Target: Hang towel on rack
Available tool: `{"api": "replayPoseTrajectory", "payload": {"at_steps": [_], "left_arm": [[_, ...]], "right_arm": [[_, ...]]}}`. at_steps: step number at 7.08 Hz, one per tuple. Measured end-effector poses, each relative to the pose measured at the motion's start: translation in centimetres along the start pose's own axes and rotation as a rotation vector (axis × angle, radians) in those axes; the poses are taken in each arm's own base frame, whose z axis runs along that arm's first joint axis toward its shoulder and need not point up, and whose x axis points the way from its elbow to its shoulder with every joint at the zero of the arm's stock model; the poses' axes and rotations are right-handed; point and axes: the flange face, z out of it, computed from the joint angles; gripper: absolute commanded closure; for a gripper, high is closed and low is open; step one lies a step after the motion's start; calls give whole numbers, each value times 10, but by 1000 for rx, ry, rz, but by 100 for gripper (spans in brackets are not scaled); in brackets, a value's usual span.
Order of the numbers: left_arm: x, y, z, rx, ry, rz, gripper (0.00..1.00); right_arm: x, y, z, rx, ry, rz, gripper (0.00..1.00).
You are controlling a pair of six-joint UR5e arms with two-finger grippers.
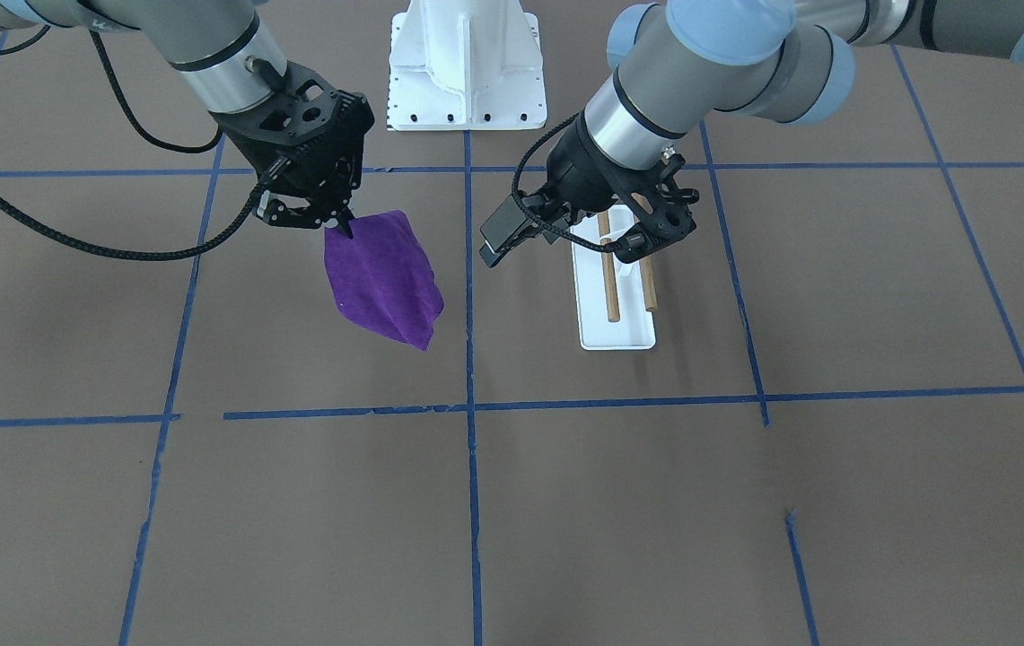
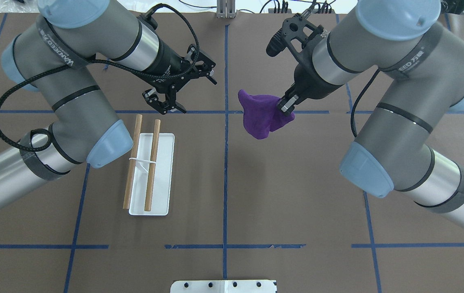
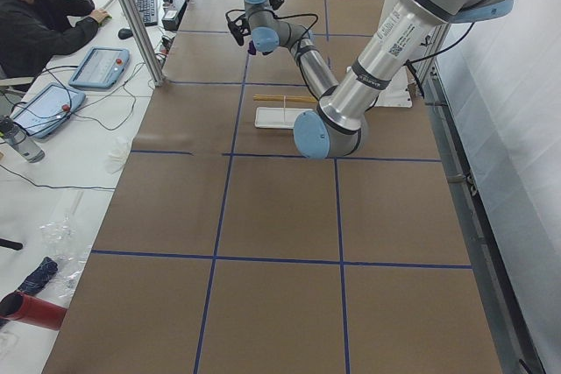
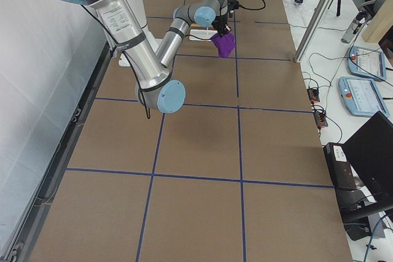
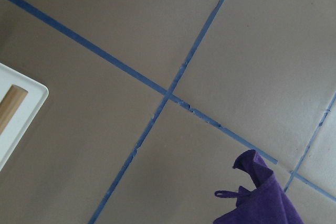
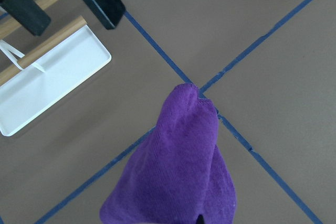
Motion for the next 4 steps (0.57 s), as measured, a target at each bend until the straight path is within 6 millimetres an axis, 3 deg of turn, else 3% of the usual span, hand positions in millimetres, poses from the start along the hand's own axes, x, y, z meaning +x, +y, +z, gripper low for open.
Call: {"api": "replayPoseTrajectory", "payload": {"at_steps": [1,4], "left_arm": [[0,5,8,2,3,-17,30],[-1,9,18,3,6,-55,30]], "right_arm": [[-10,-3,2,15,-1,1,100],[-25,-9,1,34,-12,-11,100]]}}
